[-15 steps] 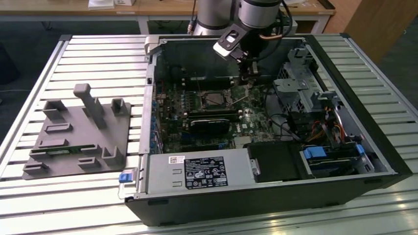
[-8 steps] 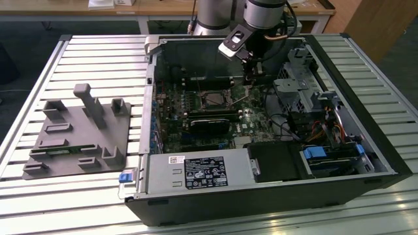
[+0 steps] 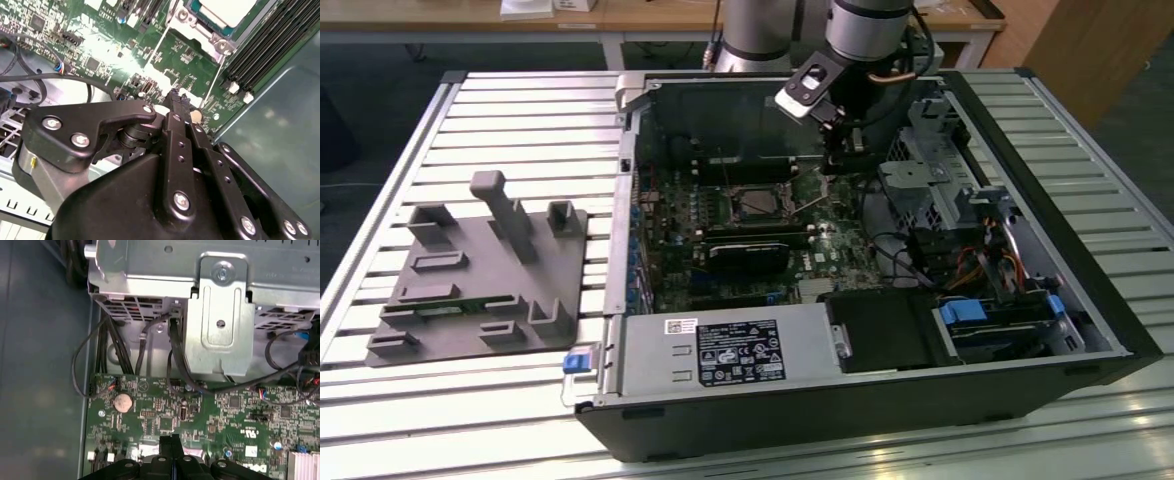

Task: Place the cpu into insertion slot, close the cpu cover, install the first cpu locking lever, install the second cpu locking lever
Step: 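Close the cpu cover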

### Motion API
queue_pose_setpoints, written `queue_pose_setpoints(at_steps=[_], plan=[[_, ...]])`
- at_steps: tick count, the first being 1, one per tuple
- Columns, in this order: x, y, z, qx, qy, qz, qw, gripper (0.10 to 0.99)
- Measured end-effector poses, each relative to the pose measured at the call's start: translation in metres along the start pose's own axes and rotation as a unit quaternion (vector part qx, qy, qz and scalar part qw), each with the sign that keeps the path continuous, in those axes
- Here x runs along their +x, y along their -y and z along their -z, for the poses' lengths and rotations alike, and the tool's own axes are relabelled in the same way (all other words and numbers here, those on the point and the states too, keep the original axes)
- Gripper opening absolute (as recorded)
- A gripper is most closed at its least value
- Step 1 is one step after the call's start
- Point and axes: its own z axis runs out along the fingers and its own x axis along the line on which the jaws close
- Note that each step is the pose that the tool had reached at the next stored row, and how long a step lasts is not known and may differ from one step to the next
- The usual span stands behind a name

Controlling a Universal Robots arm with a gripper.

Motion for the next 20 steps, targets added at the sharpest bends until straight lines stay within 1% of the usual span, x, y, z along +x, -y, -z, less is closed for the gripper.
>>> queue_pose_setpoints(at_steps=[11, 16, 20], plan=[[0.0018, -0.0144, -0.0055, 0.0001, 0.0002, 0.0, 1.0, 0.106], [0.0018, -0.0173, -0.0114, 0.0017, 0.0002, 0.0, 1.0, 0.106], [0.0017, -0.0173, -0.0164, 0.003, 0.0001, 0.0, 1.0, 0.106]])
